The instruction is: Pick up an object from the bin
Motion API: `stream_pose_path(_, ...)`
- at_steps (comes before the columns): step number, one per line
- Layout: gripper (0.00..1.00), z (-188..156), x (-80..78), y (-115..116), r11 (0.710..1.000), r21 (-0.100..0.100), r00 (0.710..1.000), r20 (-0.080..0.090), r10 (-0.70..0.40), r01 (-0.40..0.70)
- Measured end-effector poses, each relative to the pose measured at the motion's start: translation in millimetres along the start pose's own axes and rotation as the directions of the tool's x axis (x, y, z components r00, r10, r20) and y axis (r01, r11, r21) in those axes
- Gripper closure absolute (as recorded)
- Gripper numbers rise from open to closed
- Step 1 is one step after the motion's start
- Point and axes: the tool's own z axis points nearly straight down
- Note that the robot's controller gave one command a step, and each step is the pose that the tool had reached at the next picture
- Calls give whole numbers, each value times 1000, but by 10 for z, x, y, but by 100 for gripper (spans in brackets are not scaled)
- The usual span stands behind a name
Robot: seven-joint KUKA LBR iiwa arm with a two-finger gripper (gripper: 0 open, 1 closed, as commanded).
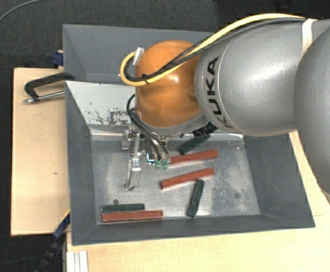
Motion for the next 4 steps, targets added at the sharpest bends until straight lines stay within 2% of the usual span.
stream_pose_path(1,0,134,183,-612,992,3,992,5,-123,123)
stream_pose_path(2,0,1241,134,-1492,927,3,927,3,-374,374)
stream_pose_path(3,100,1217,124,-1462,926,2,926,8,-377,377)
stream_pose_path(4,100,-83,-218,-1327,941,5,941,23,-339,339)
